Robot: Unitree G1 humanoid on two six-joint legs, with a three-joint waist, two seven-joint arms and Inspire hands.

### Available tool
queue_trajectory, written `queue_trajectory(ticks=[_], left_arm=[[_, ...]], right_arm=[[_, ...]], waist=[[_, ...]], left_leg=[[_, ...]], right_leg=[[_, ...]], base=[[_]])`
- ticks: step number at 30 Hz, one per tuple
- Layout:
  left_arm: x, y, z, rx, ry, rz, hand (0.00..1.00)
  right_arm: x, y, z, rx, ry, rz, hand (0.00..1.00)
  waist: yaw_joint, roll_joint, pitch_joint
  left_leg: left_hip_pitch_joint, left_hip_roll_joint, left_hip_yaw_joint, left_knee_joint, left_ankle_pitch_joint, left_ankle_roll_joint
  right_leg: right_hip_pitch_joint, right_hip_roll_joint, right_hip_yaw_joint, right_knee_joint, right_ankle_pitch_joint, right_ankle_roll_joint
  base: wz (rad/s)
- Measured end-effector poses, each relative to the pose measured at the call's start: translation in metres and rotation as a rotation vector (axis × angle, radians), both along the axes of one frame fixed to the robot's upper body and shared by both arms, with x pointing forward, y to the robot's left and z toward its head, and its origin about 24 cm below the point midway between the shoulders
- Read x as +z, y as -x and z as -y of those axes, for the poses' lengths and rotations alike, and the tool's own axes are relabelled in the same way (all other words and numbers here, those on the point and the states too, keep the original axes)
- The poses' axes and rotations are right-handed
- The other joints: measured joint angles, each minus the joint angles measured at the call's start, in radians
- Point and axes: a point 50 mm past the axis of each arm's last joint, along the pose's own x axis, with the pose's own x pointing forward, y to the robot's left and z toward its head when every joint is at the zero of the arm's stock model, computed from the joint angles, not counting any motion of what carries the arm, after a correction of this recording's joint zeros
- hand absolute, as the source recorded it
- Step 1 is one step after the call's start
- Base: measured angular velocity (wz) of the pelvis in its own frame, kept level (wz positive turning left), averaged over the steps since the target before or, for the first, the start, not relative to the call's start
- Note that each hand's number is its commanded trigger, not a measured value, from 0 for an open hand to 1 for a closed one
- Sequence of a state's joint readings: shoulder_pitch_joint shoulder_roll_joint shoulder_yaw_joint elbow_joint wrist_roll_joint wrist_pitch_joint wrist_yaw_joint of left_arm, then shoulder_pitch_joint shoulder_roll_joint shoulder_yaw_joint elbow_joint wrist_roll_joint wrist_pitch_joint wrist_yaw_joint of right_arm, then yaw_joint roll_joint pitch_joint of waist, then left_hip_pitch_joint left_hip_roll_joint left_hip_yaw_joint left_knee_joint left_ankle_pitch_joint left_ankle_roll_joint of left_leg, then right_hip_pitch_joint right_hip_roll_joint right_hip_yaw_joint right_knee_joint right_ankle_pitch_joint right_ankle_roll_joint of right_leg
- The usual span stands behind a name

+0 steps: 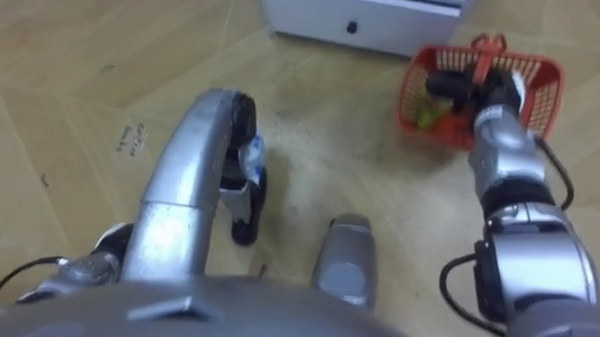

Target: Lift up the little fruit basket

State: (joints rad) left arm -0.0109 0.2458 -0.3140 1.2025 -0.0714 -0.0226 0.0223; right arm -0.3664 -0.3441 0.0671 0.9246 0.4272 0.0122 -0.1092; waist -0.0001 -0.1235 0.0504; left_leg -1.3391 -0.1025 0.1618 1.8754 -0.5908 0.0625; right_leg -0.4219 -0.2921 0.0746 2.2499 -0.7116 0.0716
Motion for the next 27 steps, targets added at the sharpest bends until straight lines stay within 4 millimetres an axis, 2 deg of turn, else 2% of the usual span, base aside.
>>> queue_trajectory(ticks=[5, 8, 9, 10, 12, 13, 15, 16, 18, 19, 20, 21, 22, 23, 24, 25, 26, 27], left_arm=[[0.003, -0.013, -0.001, 0.015, -0.015, 0.034, 0.00], [0.004, -0.016, -0.003, 0.038, -0.015, 0.041, 0.00], [0.004, -0.016, -0.003, 0.044, -0.016, 0.032, 0.00], [0.004, -0.016, -0.002, 0.046, -0.016, 0.030, 0.00], [0.004, -0.015, -0.003, 0.090, -0.012, 0.023, 0.00], [0.003, -0.011, -0.005, 0.106, -0.013, 0.014, 0.00], [0.003, -0.006, -0.010, 0.150, -0.025, 0.009, 0.00], [0.003, -0.004, -0.011, 0.159, -0.030, 0.006, 0.00], [0.002, 0.009, -0.016, 0.164, -0.055, -0.027, 0.00], [0.001, 0.014, -0.017, 0.158, -0.064, -0.041, 0.00], [0.000, 0.027, -0.021, 0.154, -0.083, -0.073, 0.00], [0.000, 0.041, -0.025, 0.147, -0.104, -0.107, 0.00], [0.000, 0.043, -0.025, 0.143, -0.108, -0.114, 0.00], [0.000, 0.043, -0.023, 0.145, -0.105, -0.121, 0.00], [-0.001, 0.036, -0.018, 0.137, -0.096, -0.111, 0.00], [0.000, 0.033, -0.016, 0.132, -0.094, -0.101, 0.00], [0.002, 0.028, -0.017, 0.141, -0.096, -0.083, 0.00], [0.003, 0.026, -0.019, 0.158, -0.117, -0.075, 0.00]], right_arm=[[0.002, -0.003, -0.003, 0.007, -0.003, 0.006, 1.00], [0.006, -0.006, -0.005, 0.011, -0.020, 0.030, 1.00], [0.008, -0.008, -0.007, 0.014, -0.025, 0.036, 1.00], [0.009, -0.010, -0.008, 0.021, -0.024, 0.039, 1.00], [0.017, -0.017, -0.014, 0.053, -0.014, 0.072, 1.00], [0.019, -0.019, -0.016, 0.063, -0.008, 0.082, 1.00], [0.025, -0.023, -0.021, 0.086, 0.003, 0.111, 1.00], [0.026, -0.024, -0.021, 0.089, 0.003, 0.116, 1.00], [0.032, -0.026, -0.025, 0.101, -0.002, 0.147, 1.00], [0.033, -0.027, -0.027, 0.106, -0.004, 0.157, 1.00], [0.033, -0.027, -0.034, 0.120, -0.018, 0.167, 1.00], [0.027, -0.021, -0.038, 0.120, -0.037, 0.161, 1.00], [0.025, -0.015, -0.035, 0.118, -0.031, 0.157, 1.00], [0.027, -0.010, -0.026, 0.099, -0.021, 0.165, 1.00], [0.028, -0.007, -0.018, 0.077, -0.008, 0.162, 1.00], [0.027, -0.006, -0.018, 0.081, -0.002, 0.154, 1.00], [0.026, -0.004, -0.025, 0.116, 0.003, 0.152, 1.00], [0.022, 0.001, -0.031, 0.146, -0.001, 0.144, 1.00]], waist=[[0.007, 0.001, -0.0016], [0.016, 0.004, -0.0024], [0.030, 0.006, -0.0032], [0.035, 0.007, -0.0035], [0.039, 0.015, -0.0086], [0.038, 0.015, -0.0087], [0.034, 0.016, -0.0092], [0.034, 0.014, -0.0099], [0.034, 0.009, -0.0095], [0.035, 0.007, -0.0093], [0.045, 0.008, -0.0053], [0.049, -0.013, -0.0096], [0.029, -0.022, -0.0362], [-0.008, -0.036, -0.0496], [-0.019, -0.032, -0.0485], [-0.019, -0.032, -0.0484], [0.008, -0.030, -0.0480], [0.015, -0.019, -0.0481]], left_leg=[[0.022, -0.003, -0.001, -0.016, -0.014, 0.022], [0.056, 0.008, -0.004, -0.079, -0.012, 0.026], [0.085, 0.023, -0.006, -0.123, -0.011, 0.027], [0.103, 0.027, -0.009, -0.153, -0.011, 0.026], [0.175, 0.042, -0.015, -0.296, 0.023, 0.029], [0.195, 0.042, -0.017, -0.336, 0.036, 0.030], [0.300, 0.043, -0.027, -0.499, 0.075, 0.025], [0.324, 0.045, -0.029, -0.533, 0.085, 0.026], [0.426, 0.059, -0.028, -0.630, 0.127, 0.048], [0.444, 0.069, -0.028, -0.630, 0.142, 0.061], [0.459, 0.112, -0.023, -0.573, 0.196, 0.092], [0.460, 0.087, -0.001, -0.601, 0.197, 0.078], [0.470, 0.047, 0.024, -0.695, 0.187, 0.079], [0.510, 0.040, 0.057, -0.750, 0.141, 0.085], [0.542, 0.044, 0.087, -0.782, 0.130, 0.110], [0.566, 0.044, 0.085, -0.812, 0.130, 0.111], [0.624, 0.044, 0.078, -0.881, 0.131, 0.109], [0.703, 0.044, 0.067, -0.949, 0.140, 0.098]], right_leg=[[0.027, 0.023, -0.001, -0.074, -0.006, 0.001], [0.021, 0.040, 0.010, -0.179, -0.014, 0.005], [0.019, 0.057, 0.023, -0.245, -0.013, 0.005], [0.020, 0.062, 0.028, -0.286, -0.013, 0.005], [0.040, 0.081, 0.031, -0.495, -0.013, 0.006], [0.050, 0.082, 0.029, -0.553, -0.013, 0.007], [0.136, 0.082, 0.005, -0.824, 0.000, 0.023], [0.159, 0.081, 0.001, -0.884, 0.010, 0.026], [0.265, 0.084, -0.005, -1.110, 0.076, 0.030], [0.293, 0.088, -0.004, -1.160, 0.095, 0.030], [0.366, 0.105, 0.005, -1.259, 0.134, 0.025], [0.427, 0.096, -0.005, -1.312, 0.172, 0.034], [0.433, 0.084, -0.023, -1.316, 0.190, 0.031], [0.458, 0.069, -0.068, -1.312, 0.245, 0.031], [0.454, 0.071, -0.090, -1.305, 0.340, 0.031], [0.443, 0.073, -0.090, -1.299, 0.397, 0.029], [0.411, 0.084, -0.071, -1.250, 0.454, 0.023], [0.376, 0.090, -0.064, -1.170, 0.462, 0.010]], base=[[0.02], [-0.20], [-0.39], [-0.49], [-0.43], [-0.36], [-0.37], [-0.40], [-0.46], [-0.67], [-0.67], [-0.35], [0.56], [1.17], [0.95], [0.14], [-0.45], [-0.51]])
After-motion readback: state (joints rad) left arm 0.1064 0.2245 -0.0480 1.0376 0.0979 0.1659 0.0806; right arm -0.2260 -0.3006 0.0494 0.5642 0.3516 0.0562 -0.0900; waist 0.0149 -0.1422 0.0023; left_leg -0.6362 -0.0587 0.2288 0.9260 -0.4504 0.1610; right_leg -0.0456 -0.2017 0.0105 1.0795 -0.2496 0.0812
